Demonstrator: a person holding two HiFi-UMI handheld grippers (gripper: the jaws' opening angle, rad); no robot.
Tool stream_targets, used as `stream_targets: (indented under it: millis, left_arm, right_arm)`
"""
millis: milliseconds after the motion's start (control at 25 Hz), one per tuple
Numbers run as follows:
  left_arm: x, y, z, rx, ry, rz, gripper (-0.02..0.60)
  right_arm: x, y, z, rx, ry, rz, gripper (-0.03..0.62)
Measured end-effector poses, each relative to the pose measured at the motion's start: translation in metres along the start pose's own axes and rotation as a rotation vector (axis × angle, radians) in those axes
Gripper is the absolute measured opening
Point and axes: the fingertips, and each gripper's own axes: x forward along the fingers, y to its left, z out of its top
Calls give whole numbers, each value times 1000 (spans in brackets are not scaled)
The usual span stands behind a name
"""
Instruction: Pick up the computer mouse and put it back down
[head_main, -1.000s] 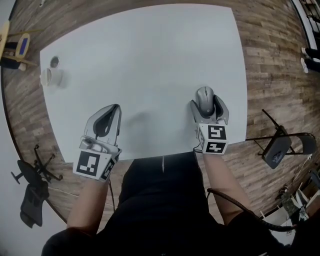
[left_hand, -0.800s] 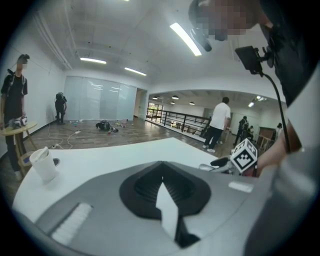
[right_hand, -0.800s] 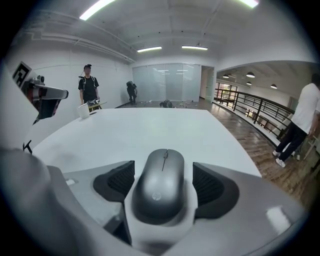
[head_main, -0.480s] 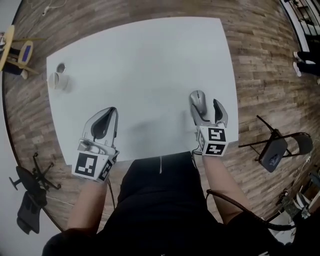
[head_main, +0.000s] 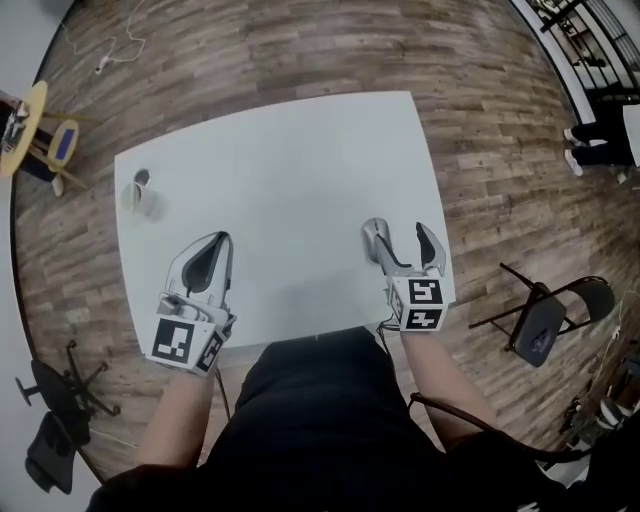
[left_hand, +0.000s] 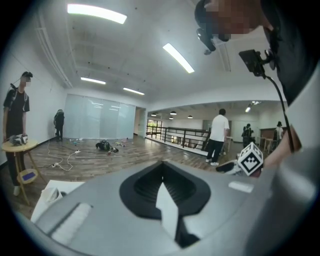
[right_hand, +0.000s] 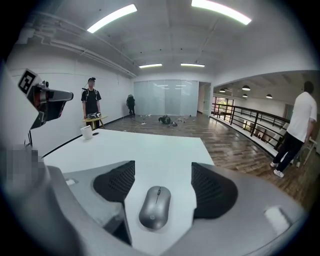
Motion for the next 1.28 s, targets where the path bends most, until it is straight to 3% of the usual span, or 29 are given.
stream_targets:
  millis: [360, 600, 880, 1280]
  left_arm:
    - [-3, 9, 39, 40, -95, 9, 3]
    - [-10, 13, 67, 74, -176, 25, 3]
    - [-15, 21, 78, 33, -210, 70, 3]
    - [-16, 22, 77, -6, -266, 29, 3]
  right_arm:
    - [-13, -6, 42, -13, -110, -30, 276]
    - [-24, -9, 50, -14, -151, -43, 172]
    - [-28, -9, 70, -65, -202, -53, 72]
    - [-33, 9, 103, -80, -293, -35, 9]
